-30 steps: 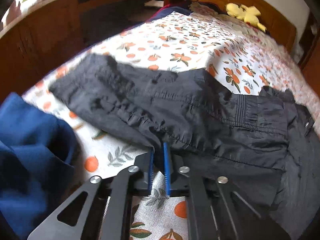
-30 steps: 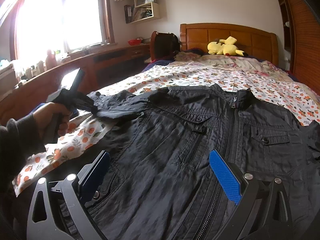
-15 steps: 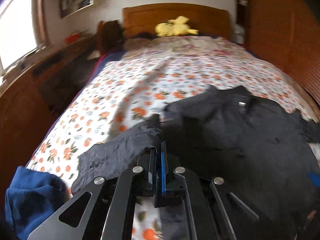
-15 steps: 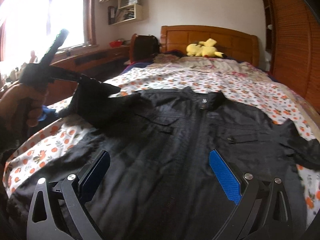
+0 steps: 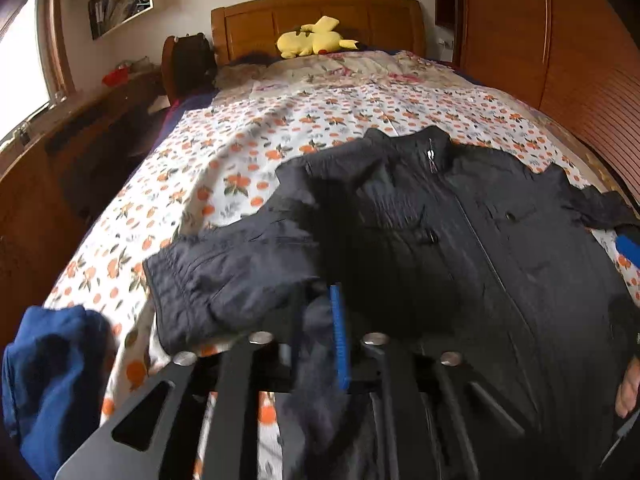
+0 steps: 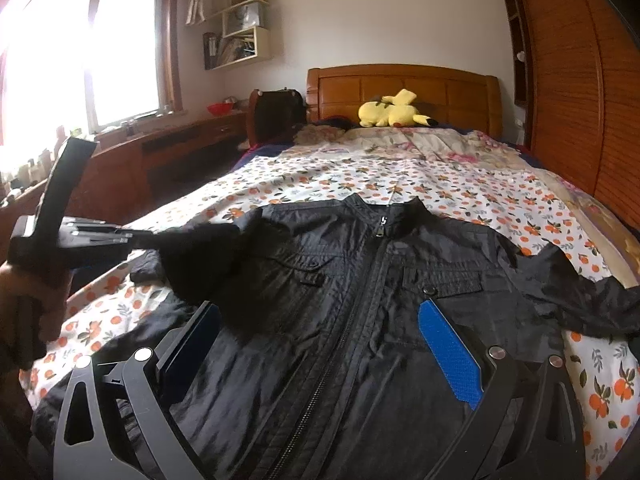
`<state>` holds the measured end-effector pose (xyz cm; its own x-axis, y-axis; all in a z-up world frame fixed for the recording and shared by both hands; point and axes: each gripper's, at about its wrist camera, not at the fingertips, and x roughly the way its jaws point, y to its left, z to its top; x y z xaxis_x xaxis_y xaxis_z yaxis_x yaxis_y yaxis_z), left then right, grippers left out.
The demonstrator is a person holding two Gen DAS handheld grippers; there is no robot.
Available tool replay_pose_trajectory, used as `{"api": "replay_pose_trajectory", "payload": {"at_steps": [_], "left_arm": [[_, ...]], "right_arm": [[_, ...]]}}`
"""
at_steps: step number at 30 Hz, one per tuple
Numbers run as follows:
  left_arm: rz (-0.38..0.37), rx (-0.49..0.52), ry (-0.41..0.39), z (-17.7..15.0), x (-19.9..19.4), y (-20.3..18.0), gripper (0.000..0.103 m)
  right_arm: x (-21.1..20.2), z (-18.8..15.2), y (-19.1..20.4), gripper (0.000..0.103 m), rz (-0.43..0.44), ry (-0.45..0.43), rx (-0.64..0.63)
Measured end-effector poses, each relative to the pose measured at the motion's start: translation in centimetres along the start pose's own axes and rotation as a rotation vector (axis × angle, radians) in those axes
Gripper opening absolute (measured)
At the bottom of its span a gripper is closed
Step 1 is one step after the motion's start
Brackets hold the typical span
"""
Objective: Fold large clothes
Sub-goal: 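Grasp the sleeve cuff with the left tool, fold it across the jacket body, release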
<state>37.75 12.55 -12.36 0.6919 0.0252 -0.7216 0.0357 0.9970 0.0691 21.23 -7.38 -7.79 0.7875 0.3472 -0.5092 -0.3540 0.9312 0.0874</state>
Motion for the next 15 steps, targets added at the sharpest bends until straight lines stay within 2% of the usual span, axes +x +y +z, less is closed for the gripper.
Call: {"api": "replay_pose_trajectory", "payload": {"at_steps": [2, 6, 10, 15], "left_arm": [[-0.013, -0.006, -0.011, -1.1, -0.9, -0.1, 0.044], [-0.010, -0.014, -0.020, -2.8, -1.8, 0.0, 0.045], [0.012, -0.049, -0.005, -3.1, -1.0, 1.5, 0.046], [0.067, -0.097, 0.014, -3.2, 1.1, 4.8, 0.055]], "right_arm": [[0.2, -0.1, 0.1, 0.096, 0.009, 0.004, -0.003], [-0.1, -0.3, 0.2, 0.096, 0.020, 0.000, -0.009], [-0.2, -0.4, 0.4, 0.096, 0.029, -0.001, -0.006], [-0.2, -0.5, 0.7, 0.096, 0.033, -0.001, -0.012]]}}
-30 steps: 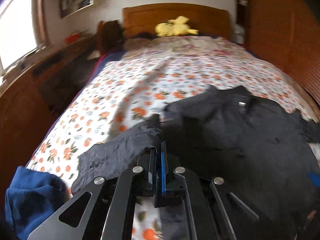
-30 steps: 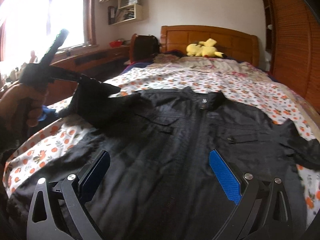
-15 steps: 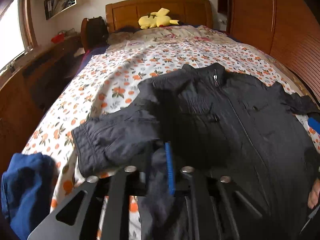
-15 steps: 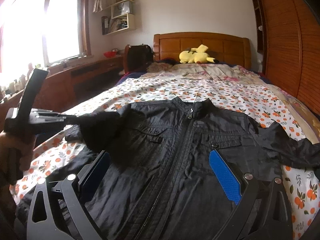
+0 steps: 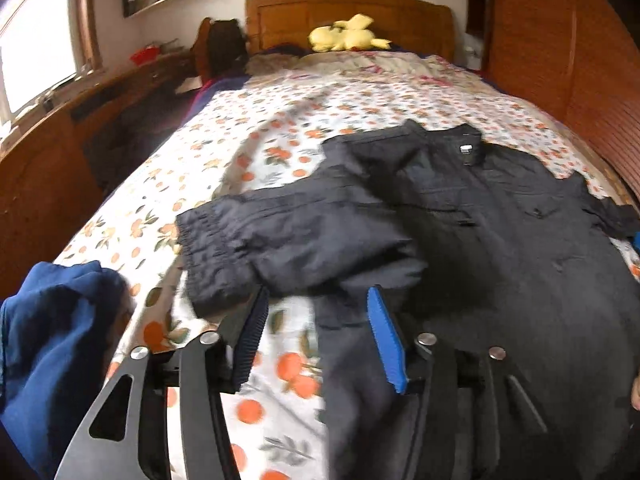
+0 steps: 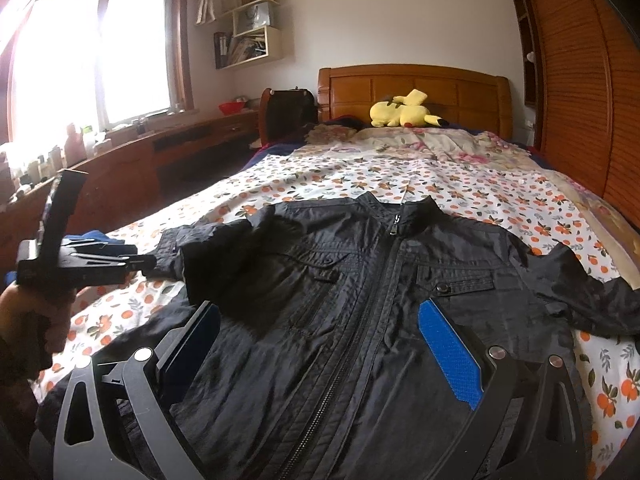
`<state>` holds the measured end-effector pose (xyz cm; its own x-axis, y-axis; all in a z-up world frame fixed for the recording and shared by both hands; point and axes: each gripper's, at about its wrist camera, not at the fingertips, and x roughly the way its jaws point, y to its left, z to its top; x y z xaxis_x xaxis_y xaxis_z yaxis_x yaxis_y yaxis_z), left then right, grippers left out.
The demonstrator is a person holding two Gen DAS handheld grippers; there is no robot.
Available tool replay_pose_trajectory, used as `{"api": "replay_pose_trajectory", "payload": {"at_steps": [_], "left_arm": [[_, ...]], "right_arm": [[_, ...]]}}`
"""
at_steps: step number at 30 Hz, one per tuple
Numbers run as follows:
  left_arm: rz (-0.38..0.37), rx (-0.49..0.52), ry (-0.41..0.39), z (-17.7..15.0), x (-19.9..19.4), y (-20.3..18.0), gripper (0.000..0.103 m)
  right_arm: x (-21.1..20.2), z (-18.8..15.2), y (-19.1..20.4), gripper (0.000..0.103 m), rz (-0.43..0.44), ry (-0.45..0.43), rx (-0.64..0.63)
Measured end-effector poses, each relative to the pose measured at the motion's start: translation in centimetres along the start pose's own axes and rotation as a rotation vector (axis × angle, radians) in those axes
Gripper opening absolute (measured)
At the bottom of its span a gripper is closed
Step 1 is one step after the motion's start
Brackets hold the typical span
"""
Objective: Fold large clothes
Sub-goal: 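Grasp the sleeve cuff with the left tool, fold it across the jacket body, release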
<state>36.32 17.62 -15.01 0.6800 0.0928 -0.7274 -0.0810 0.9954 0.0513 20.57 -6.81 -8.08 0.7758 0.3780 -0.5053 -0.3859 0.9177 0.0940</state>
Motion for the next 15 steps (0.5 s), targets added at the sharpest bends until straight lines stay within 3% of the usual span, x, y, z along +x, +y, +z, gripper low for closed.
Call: {"api": "replay_pose_trajectory", "payload": {"at_steps": [6, 15], "left_arm": [[0.063, -0.052, 0.038, 0.3, 3.3, 3.7, 0.066], [0.101, -0.127, 0.124, 0.2, 8.3, 7.5, 0.066]], "right_arm": [[0.7, -0.3, 0.5, 0.096, 0.009, 0.013, -0.010], [2.1, -0.4, 1.9, 0.096, 0.031, 0.032, -0.035]]}}
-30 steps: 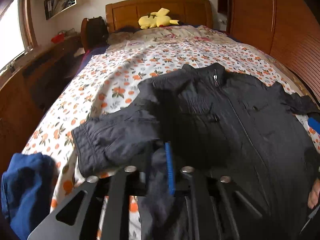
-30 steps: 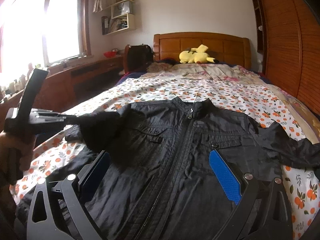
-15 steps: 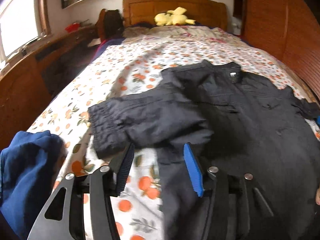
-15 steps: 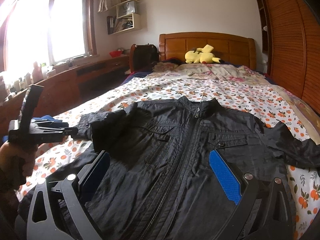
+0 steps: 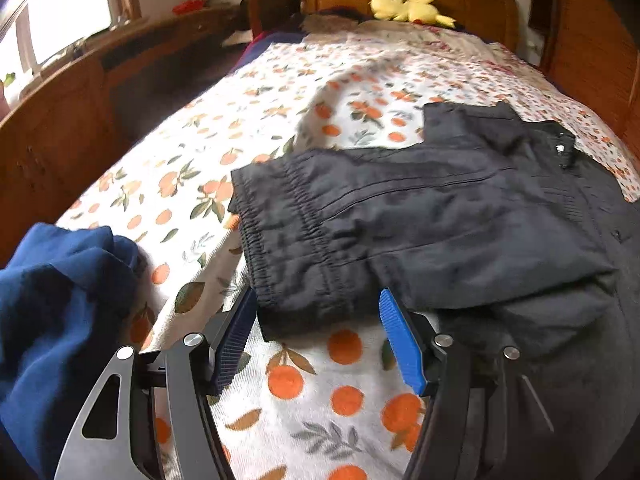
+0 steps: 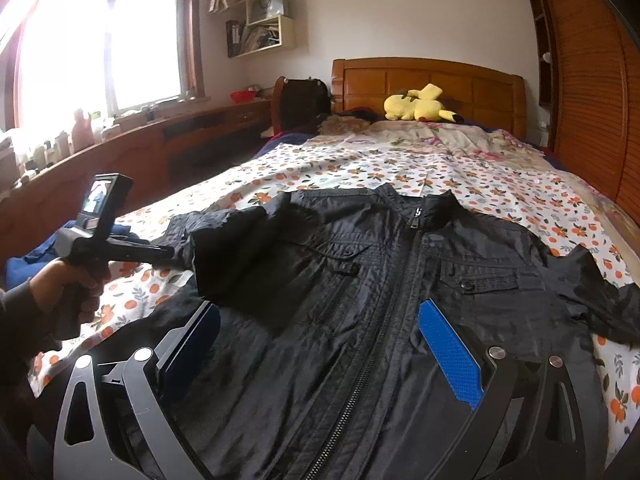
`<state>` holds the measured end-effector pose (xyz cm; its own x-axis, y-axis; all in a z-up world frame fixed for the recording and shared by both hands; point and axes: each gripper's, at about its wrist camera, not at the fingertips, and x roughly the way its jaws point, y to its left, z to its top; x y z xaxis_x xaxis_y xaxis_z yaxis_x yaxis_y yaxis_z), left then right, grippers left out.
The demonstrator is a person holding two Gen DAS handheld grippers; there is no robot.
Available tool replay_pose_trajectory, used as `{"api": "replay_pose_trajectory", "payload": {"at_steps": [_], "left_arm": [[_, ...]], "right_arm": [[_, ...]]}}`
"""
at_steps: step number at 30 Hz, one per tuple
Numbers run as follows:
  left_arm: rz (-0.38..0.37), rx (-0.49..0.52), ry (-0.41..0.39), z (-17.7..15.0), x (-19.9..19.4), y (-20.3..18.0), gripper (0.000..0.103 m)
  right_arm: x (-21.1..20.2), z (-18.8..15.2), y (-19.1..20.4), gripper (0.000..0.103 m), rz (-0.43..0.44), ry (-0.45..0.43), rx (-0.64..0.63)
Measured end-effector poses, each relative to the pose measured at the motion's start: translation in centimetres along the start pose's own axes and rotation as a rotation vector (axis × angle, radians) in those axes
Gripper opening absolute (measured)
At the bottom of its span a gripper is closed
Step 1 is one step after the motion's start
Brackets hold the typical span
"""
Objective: Fold large clothes
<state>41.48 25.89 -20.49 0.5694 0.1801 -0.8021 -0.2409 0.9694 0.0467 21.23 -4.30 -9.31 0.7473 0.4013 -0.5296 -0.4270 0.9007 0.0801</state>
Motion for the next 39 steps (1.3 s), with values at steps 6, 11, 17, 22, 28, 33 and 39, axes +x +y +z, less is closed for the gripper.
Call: {"api": "replay_pose_trajectory", "payload": {"at_steps": [6, 11, 17, 22, 28, 33, 39], "left_arm": [[-0.021, -0.031, 0.040, -0.5, 1.9, 0.5, 0.071], [-0.054, -0.020, 0.050, -0.5, 1.7, -0.4, 0.024], [-0.018, 0.065, -0.066, 1.1, -3.6, -3.7, 0.015], [-0.051, 0.117, -0.193, 2.4, -9.9, -7.3, 0.014], [-0.132, 0.187, -0.285, 2.0, -15.9, -12.8, 0.013], [-0.182, 0.239, -0.314, -0.6, -19.0, -16.3, 0.013], [-0.208, 0.270, -0.311, -4.5, -19.9, -18.1, 0.013]], "right_arm": [[0.5, 0.0, 0.3, 0.096, 0.008, 0.007, -0.003], [0.2, 0.0, 0.2, 0.096, 0.004, 0.003, -0.003], [-1.1, 0.0, -0.7, 0.096, -0.011, -0.020, 0.005], [-2.9, 0.1, -2.1, 0.096, -0.031, -0.042, 0.019], [-5.0, 0.0, -3.9, 0.096, -0.058, -0.068, 0.038], [-6.1, 0.0, -4.7, 0.096, -0.074, -0.076, 0.053], [-6.9, 0.0, -4.6, 0.096, -0.083, -0.074, 0.048]]}}
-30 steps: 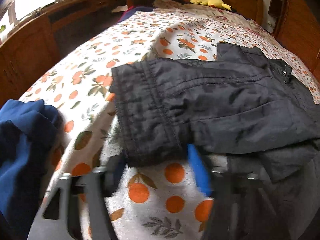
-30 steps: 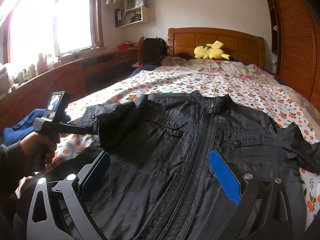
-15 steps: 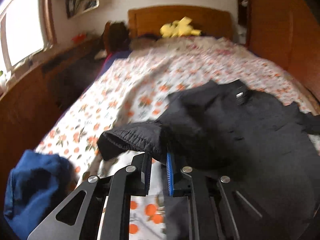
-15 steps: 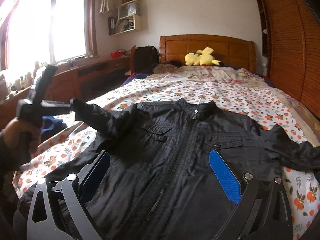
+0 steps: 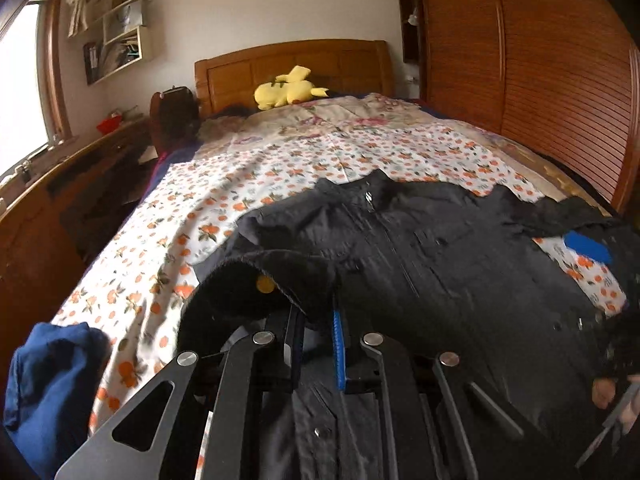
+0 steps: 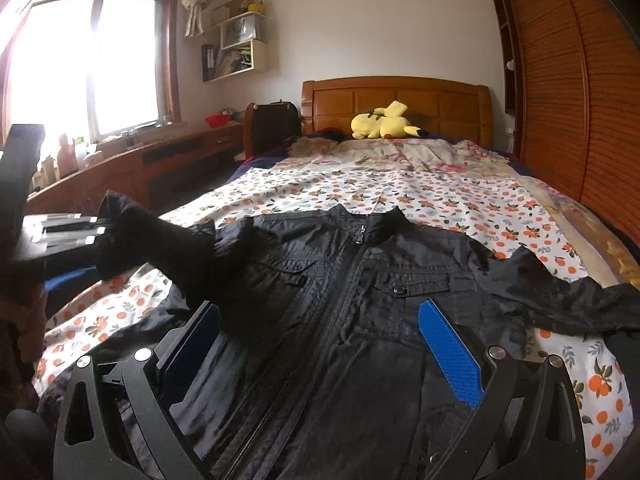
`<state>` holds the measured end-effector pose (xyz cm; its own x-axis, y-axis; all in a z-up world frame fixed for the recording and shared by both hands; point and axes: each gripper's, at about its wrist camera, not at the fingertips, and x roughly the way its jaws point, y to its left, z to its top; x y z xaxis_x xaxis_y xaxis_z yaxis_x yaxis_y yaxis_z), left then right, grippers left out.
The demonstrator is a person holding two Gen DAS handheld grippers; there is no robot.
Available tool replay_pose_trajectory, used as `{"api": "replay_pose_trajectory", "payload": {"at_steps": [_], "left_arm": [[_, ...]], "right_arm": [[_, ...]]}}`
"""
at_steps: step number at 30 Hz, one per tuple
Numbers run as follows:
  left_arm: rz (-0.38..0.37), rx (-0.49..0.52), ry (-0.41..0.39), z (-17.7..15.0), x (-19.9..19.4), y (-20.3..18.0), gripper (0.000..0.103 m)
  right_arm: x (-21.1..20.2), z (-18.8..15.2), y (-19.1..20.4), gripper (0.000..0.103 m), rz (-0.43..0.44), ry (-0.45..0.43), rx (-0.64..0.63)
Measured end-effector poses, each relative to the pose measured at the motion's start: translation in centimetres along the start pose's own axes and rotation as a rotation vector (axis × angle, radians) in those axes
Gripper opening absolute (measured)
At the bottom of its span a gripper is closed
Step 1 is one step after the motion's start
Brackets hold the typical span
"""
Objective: Fold large clothes
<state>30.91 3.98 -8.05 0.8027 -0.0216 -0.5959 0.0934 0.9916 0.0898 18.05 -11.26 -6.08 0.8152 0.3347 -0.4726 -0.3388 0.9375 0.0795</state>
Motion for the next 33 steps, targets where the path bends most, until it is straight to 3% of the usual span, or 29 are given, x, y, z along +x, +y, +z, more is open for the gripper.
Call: {"api": "replay_pose_trajectory", "payload": {"at_steps": [5, 8, 16, 19, 21, 28, 33], "left_arm": [[-0.021, -0.016, 0.028, -3.1, -0.2, -0.5, 0.022], [-0.025, -0.035, 0.018, -4.8, -0.8, -0.3, 0.046], [0.026, -0.062, -0.021, -8.0, -3.4, 2.0, 0.070], [0.035, -0.111, -0.043, -8.8, -4.4, 4.0, 0.085], [0.050, -0.124, -0.056, -9.4, -4.9, 4.9, 0.100], [0.100, -0.153, -0.051, -11.6, -5.5, 8.9, 0.101], [0.122, -0.178, -0.045, -12.5, -6.0, 10.9, 0.101]], "right_arm": [[-0.1, 0.0, 0.0, 0.096, -0.010, 0.009, -0.004], [0.0, 0.1, 0.2, 0.096, -0.010, 0.011, -0.004], [1.3, 0.3, 2.7, 0.096, 0.032, 0.026, -0.027], [2.3, -0.2, 4.5, 0.096, 0.065, 0.047, -0.061], [2.8, -0.6, 5.5, 0.096, 0.082, 0.058, -0.080], [5.3, -2.7, 10.5, 0.092, 0.155, 0.125, -0.192], [6.9, -3.6, 13.3, 0.083, 0.231, 0.181, -0.246]]}}
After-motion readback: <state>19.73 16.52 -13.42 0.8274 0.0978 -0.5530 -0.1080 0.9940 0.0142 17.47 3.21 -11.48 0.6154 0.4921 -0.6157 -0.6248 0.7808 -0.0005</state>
